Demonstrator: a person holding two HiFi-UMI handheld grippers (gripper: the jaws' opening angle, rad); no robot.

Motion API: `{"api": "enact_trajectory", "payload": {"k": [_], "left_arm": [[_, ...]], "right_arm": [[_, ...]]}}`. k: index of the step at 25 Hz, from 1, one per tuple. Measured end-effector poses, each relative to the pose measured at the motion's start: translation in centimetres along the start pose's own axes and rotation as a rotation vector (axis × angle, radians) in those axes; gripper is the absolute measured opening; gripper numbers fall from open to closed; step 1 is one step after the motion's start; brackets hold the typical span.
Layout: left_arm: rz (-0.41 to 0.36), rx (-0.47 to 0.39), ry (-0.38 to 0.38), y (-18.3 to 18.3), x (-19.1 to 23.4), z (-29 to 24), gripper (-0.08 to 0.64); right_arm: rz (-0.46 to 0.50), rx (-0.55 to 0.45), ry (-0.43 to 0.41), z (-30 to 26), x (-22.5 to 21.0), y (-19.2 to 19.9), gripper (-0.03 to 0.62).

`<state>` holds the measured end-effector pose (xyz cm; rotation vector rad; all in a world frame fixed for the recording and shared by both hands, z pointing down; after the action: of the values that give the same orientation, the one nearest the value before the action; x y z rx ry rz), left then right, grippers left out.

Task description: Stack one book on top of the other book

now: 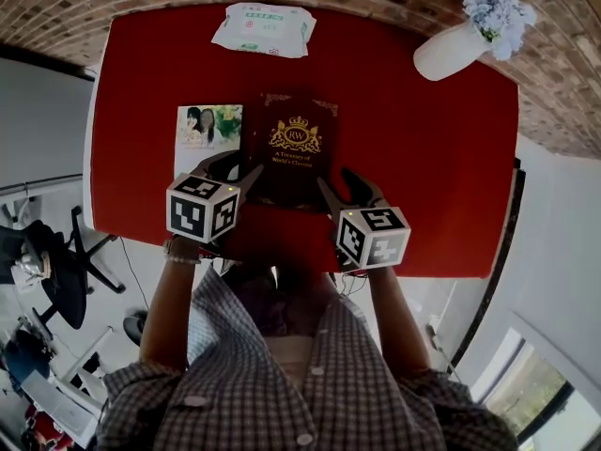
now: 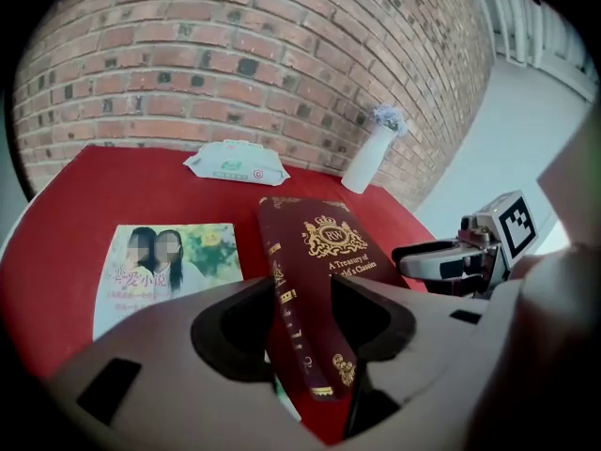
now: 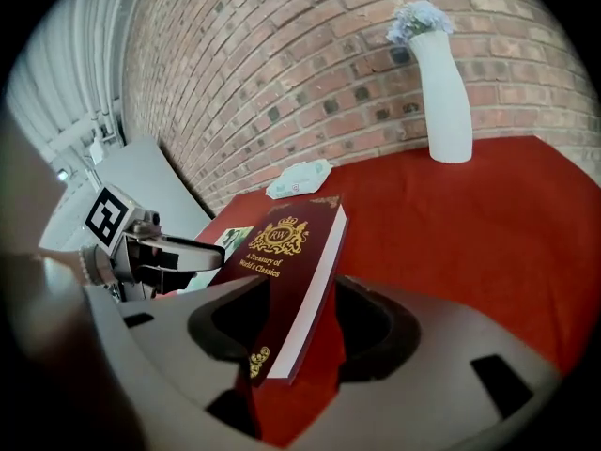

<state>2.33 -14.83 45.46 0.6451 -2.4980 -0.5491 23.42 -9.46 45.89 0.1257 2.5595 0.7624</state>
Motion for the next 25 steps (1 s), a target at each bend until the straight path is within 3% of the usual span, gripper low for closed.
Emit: {"api": "enact_trajectory", "payload": {"k": [6,13,25], "left_arm": [[0.083,0.026,0.032,0.0,1.2,-1.0,0.196],[0.141,0.038,0.079,0.2,2.0,-1.3,0.238],[0.214,0.081,0.215,0.4,2.0,-2.4,0.236]], "right_arm": [[-0.156,0.007,-0.047,-0.9,-0.5,0.5,0.239],[-0.211,0.008,-0.065,-1.8,-0.7,0.6,0.239],[-0.229,0.014,-0.081,-2.5,0.2,0.6,0.239]]}}
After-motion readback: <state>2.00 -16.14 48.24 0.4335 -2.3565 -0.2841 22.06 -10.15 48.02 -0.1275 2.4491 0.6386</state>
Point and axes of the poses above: the fingertips, and each gripper's own axes: z backward along the fingers, x to its left, y out of its underside, the point moved 7 cm from there along z, backward along the fingers, and after that the axes turned 8 degrees about x, right-handed, at the moved point
